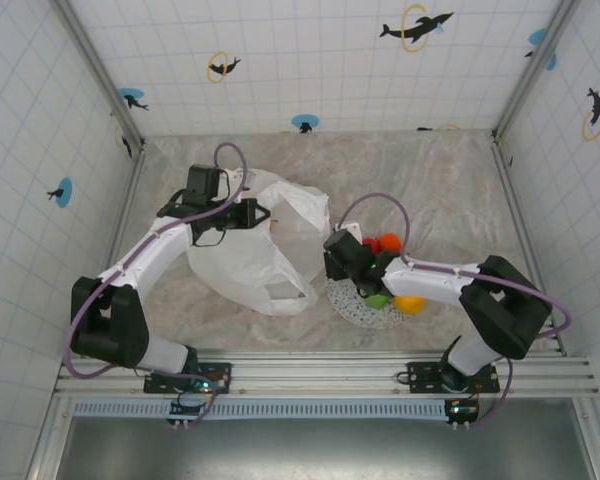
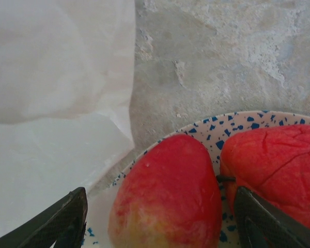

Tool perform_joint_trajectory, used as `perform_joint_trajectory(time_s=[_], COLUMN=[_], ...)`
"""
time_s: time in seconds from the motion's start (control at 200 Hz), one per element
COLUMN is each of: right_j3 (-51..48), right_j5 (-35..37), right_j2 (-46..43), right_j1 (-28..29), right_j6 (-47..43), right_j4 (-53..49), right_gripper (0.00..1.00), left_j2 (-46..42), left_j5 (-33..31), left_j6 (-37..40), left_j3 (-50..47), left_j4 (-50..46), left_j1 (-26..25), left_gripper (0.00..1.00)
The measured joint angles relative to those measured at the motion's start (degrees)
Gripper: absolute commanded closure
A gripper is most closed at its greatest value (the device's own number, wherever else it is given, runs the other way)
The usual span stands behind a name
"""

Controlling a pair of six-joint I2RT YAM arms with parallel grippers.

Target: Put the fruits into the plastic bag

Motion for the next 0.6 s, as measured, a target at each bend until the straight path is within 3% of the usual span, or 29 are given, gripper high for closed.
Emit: perform_joint_trajectory(time_s=[0.28, 0.601], right_j3=[1.44, 2.80], right_j5=[-0.46, -0.52], right_j2=[3.21, 6.03], right_j1=[0.00, -0.74], right_j6=[0.50, 0.55], right_j4=[-0.35, -0.20], right_gripper=[0.25, 0.33], left_j2=[0.00, 0.00], left_j5=[0.04, 0.17], left_j6=[-0.20, -0.31], left_j3=[-0.26, -0.28], left_j4=[0.00, 0.00], left_j1=[0.20, 0.31], left_gripper=[1.00, 1.00])
